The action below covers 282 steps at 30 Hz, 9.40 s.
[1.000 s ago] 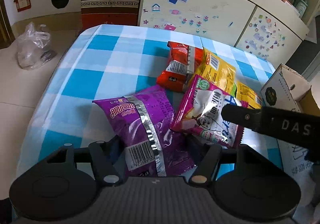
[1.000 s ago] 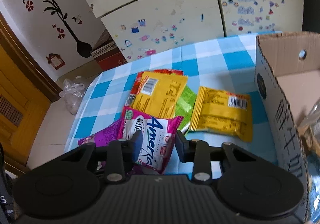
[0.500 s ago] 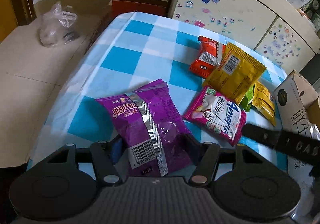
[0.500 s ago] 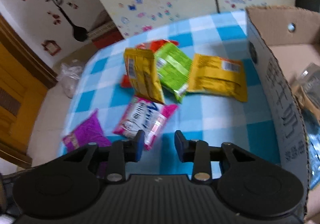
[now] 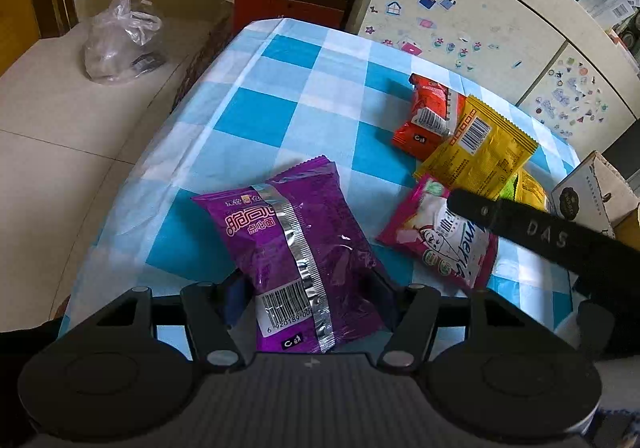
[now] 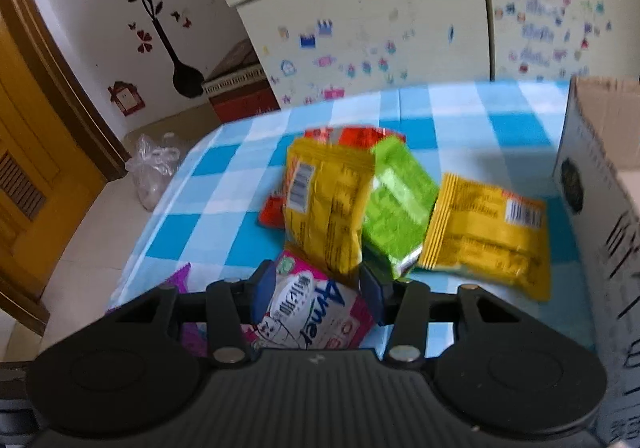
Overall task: Organize snacks
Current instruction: 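Grasp the purple bag with the left tool while the right tool grasps the pink Amerio packet, then carry both packets over the cardboard box and open both tools, then withdraw both tools from the box toward the remaining yellow packets, then grasp the large yellow packet with the left tool while the right tool grasps the green packet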
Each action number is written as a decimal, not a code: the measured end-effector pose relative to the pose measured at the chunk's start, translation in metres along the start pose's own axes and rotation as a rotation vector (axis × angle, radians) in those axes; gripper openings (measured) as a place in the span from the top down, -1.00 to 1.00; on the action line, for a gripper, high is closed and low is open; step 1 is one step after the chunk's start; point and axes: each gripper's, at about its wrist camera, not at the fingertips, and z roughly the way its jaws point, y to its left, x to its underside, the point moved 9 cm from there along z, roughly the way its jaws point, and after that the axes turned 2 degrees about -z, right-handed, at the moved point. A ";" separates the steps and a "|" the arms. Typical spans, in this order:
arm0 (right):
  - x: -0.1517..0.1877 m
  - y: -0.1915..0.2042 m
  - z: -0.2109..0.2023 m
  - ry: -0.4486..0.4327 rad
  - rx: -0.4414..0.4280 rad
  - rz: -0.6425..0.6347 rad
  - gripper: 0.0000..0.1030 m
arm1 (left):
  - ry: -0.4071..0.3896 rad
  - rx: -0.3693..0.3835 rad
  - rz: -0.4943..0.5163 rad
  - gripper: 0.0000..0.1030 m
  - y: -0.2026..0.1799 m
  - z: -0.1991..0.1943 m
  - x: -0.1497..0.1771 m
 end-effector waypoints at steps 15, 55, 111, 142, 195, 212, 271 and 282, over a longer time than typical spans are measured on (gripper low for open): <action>0.025 0.032 -0.005 0.126 -0.021 -0.241 -0.23 | -0.006 -0.032 -0.103 -0.39 0.021 0.000 -0.011; 0.044 0.032 -0.040 0.088 0.123 -0.257 -0.07 | -0.118 -0.035 -0.001 -0.59 0.005 -0.010 -0.016; 0.011 -0.035 -0.198 -0.257 0.132 -0.007 -0.07 | -0.188 0.098 0.220 -0.59 -0.100 -0.088 0.043; 0.000 -0.175 -0.279 -0.437 0.301 0.422 -0.09 | -0.129 0.388 0.377 -0.60 -0.293 -0.078 0.058; -0.019 -0.106 -0.236 -0.430 0.230 0.215 -0.71 | -0.190 0.106 0.244 -0.90 -0.116 -0.035 -0.050; -0.017 -0.081 -0.204 -0.348 0.229 0.103 -0.71 | -0.137 0.109 0.362 -0.89 -0.105 0.027 -0.050; -0.039 -0.022 0.043 0.025 0.091 -0.413 -0.24 | -0.094 0.016 0.117 -0.26 -0.053 0.023 -0.091; -0.052 -0.004 0.017 -0.028 -0.014 -0.275 0.04 | -0.119 0.017 0.115 -0.26 -0.054 0.014 -0.095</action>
